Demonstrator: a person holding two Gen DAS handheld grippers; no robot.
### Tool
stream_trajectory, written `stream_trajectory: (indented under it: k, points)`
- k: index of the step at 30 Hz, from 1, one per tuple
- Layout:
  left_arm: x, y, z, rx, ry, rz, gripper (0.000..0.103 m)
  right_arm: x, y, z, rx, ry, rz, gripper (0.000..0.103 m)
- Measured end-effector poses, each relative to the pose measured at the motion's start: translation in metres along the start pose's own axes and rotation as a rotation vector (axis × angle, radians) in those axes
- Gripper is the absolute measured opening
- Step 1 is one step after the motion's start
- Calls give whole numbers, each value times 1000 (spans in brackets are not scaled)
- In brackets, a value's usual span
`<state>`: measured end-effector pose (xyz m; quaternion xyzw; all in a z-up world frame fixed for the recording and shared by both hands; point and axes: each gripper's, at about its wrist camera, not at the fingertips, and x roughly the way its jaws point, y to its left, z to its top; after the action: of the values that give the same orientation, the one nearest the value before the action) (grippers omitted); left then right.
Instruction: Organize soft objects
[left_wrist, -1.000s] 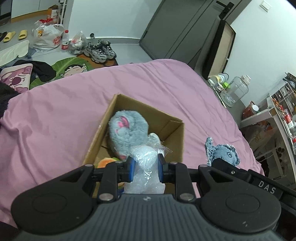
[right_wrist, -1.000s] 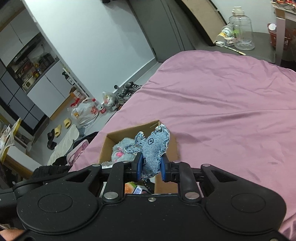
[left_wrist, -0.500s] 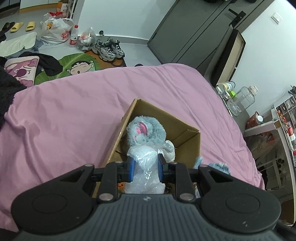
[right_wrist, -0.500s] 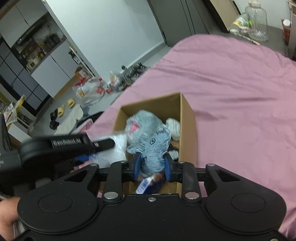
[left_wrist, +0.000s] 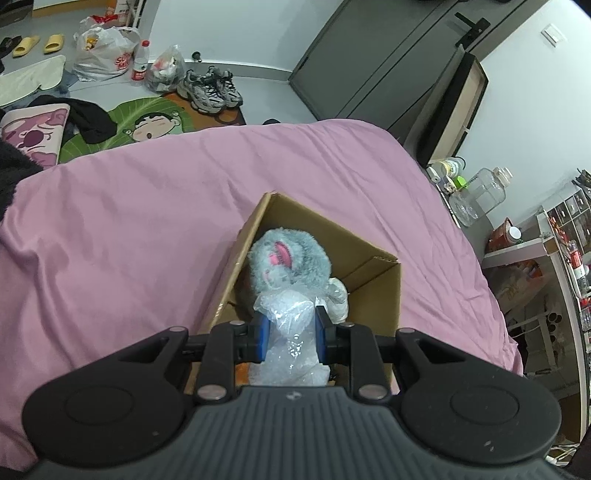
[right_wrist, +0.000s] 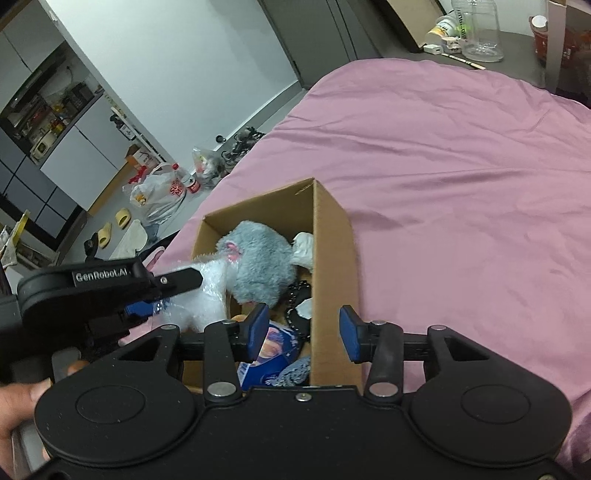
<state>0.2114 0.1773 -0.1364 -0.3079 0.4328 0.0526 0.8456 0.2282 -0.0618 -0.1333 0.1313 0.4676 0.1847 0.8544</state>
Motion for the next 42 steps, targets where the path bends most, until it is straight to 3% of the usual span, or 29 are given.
stream_trajectory:
  k: [11, 13, 15, 17, 23, 29, 35, 42]
  points:
    - [14, -33, 3, 44, 23, -61, 24, -9, -22, 11, 39, -30, -11, 43]
    - [13, -39, 2, 51, 15, -75, 30, -11, -26, 12, 46, -34, -7, 43]
    - [14, -45, 2, 62, 20, -77, 51, -13, -27, 12, 49, -38, -4, 43]
    - [11, -48, 2, 61, 13, -78, 59, -14, -28, 11, 52, -39, 4, 43]
    - [-1, -47, 0, 70, -7, -27, 60, -20, -28, 7, 54, -39, 23, 43]
    - [-14, -47, -7, 108, 0, 37, 60, -36, -24, 5, 29, -66, 22, 58]
    - [-28, -55, -16, 152, -7, 69, 73, -60, -24, 2, 13, -124, -5, 85]
    - [-53, -68, -32, 233, -24, 102, 83, -85, -27, -7, -22, -178, -44, 102]
